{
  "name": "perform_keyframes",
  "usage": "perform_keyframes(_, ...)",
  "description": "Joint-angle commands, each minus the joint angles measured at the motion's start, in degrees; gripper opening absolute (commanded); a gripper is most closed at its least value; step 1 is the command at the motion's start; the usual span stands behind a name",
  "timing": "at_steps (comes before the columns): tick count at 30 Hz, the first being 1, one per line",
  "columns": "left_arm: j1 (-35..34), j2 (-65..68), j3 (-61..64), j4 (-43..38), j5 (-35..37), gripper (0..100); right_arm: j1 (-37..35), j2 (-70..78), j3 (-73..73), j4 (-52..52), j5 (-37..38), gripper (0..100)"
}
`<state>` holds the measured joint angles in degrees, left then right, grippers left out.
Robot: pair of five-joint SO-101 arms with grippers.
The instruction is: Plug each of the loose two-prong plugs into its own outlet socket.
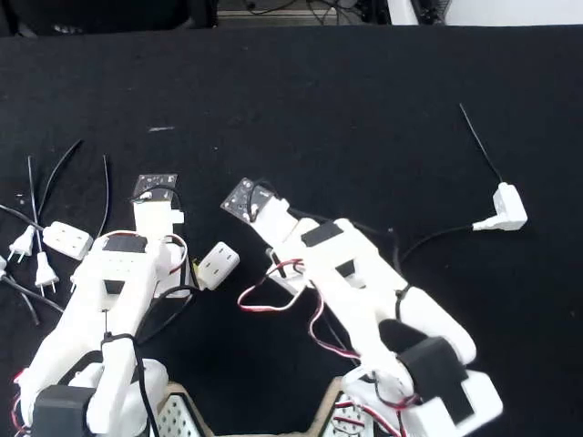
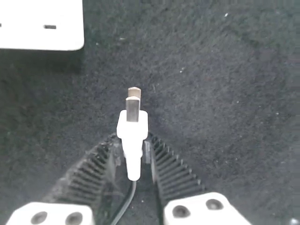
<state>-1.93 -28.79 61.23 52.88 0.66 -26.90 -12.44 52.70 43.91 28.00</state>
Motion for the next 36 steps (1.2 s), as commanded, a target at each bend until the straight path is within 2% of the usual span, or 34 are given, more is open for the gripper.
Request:
perform_keyframes(1, 0.3, -0.7, -1.2, -0.6, 0.9, 20, 0.0, -8.0, -0.3, 1.4, -0.8, 1.1)
perform_keyframes(4, 0.2, -0.7, -2.4, 0.1, 0.7, 20, -0.5, -15.6, 0.7, -0.4, -4.3, 1.1)
perform_keyframes(9, 0.1, -3.3, -4.6, 1.6, 1.0, 20, -3.1, -19.4, 5.9, -13.1, -12.5, 1.1)
perform_keyframes(13, 0.6, -11.3, -4.5, 1.5, 1.1, 20, -6.1, -17.4, 6.4, -12.2, -18.5, 1.1)
perform_keyframes(18, 0.7, -22.2, -4.5, 0.0, 5.6, 20, -6.5, -19.8, 9.1, -15.5, -13.5, 1.1)
perform_keyframes(25, 0.7, -27.5, -0.1, -5.5, 6.2, 20, -9.4, -33.8, 19.9, -20.4, -10.0, 1.1)
perform_keyframes(31, 7.0, -27.7, 2.8, -7.0, 6.2, 20, -10.2, -44.9, 25.8, -20.3, -10.3, 1.1)
perform_keyframes(36, 10.2, -29.8, 3.1, -7.0, 6.2, 20, -12.4, -46.2, 28.6, -22.3, -10.4, 1.1)
